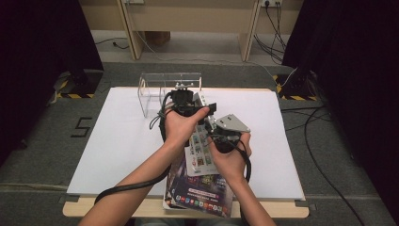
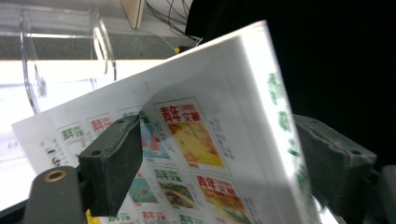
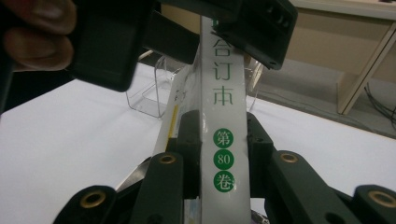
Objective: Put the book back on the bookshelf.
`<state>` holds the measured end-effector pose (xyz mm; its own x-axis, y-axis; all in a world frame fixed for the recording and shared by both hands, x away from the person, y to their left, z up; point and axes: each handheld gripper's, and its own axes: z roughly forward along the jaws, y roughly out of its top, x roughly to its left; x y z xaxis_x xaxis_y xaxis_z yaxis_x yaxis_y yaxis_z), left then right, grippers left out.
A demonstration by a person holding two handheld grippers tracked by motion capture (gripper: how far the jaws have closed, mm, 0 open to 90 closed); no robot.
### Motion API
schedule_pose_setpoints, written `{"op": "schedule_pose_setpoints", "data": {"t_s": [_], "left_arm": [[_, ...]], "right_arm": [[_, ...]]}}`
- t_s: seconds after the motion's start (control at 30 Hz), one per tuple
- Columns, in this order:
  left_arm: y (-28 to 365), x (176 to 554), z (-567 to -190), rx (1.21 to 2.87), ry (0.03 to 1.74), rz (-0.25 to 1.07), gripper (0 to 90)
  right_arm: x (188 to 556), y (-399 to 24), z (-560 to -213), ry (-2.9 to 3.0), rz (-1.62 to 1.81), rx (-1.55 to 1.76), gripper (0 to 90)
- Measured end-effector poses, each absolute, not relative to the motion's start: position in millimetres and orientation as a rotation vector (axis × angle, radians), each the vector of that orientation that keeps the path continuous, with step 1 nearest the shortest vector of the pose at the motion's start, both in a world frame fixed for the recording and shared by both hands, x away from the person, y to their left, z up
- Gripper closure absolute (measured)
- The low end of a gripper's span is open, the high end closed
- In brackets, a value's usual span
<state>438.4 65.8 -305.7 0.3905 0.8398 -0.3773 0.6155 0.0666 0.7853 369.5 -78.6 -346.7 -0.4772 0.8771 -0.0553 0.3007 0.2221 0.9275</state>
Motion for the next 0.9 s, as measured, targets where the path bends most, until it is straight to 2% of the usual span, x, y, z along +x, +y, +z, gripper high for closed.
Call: {"op": "schedule_pose_setpoints", "data": {"t_s": [0.1, 0.27, 0.33, 0.47, 0.53, 0.6, 0.63, 0.67, 0.9], "left_arm": [[68.9, 438.1, -307.8, 1.623, 1.335, 0.265, 23.1], [77.5, 438.9, -308.9, 1.605, 1.388, 0.209, 36.7], [80.4, 438.9, -311.1, 1.61, 1.402, 0.232, 49.3], [88.9, 439.9, -315.8, 1.616, 1.418, 0.217, 60.1], [95.5, 443.1, -320.1, 1.606, 1.419, 0.17, 66.1], [99.7, 445.4, -322.6, 1.576, 1.424, 0.12, 69.8], [103.7, 447.1, -323.6, 1.566, 1.412, 0.068, 70.6], [104.3, 447.0, -323.7, 1.562, 1.405, 0.062, 71.3], [109.0, 448.9, -320.7, 1.535, 1.385, 0.046, 72.4]], "right_arm": [[367.2, -70.2, -349.0, 1.899, 1.19, 1.049, 74.2], [363.0, -57.0, -352.7, 1.909, 1.11, 1.002, 73.1], [360.1, -48.5, -354.1, 1.922, 1.066, 0.954, 69.3], [357.7, -33.4, -356.7, 1.933, 1.012, 0.918, 65.2], [358.6, -28.8, -359.4, 1.976, 0.986, 0.874, 58.6], [358.0, -27.3, -359.8, 1.986, 0.985, 0.869, 56.0], [354.4, -26.4, -359.8, 2.002, 1.029, 0.851, 50.4], [352.9, -28.6, -358.6, 2.013, 1.066, 0.859, 49.5], [338.0, -56.2, -347.3, 2.067, 1.245, 0.916, 50.3]]}}
